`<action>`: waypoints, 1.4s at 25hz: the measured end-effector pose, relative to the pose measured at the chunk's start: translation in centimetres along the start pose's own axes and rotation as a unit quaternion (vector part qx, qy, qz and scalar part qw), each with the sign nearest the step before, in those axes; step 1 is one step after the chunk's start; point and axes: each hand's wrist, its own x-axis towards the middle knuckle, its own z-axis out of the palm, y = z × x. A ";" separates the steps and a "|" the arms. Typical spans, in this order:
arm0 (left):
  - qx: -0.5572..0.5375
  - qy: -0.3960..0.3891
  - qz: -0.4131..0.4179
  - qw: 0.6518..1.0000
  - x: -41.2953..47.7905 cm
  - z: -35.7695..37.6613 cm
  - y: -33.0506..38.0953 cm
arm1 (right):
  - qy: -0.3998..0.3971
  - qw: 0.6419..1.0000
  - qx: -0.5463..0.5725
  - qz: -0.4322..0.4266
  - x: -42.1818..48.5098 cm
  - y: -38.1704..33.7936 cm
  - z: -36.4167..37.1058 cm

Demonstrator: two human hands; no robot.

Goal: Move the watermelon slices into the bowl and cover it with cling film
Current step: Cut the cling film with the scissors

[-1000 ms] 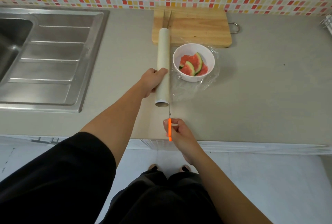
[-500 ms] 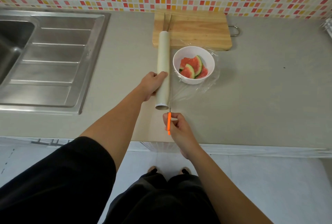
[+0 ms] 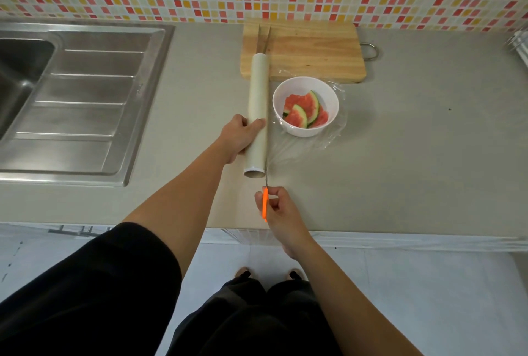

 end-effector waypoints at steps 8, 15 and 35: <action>0.001 0.007 0.003 1.000 -0.1 -0.3 -0.1 | -0.004 1.000 0.012 0.006 0.7 -0.1 0.0; 0.005 0.004 0.015 1.000 -0.2 -0.6 0.1 | -0.017 1.000 0.010 0.013 1.9 -1.0 -0.5; 0.016 0.005 0.025 1.000 -0.7 -0.5 0.0 | -0.003 0.999 0.036 -0.005 4.7 -1.6 -1.3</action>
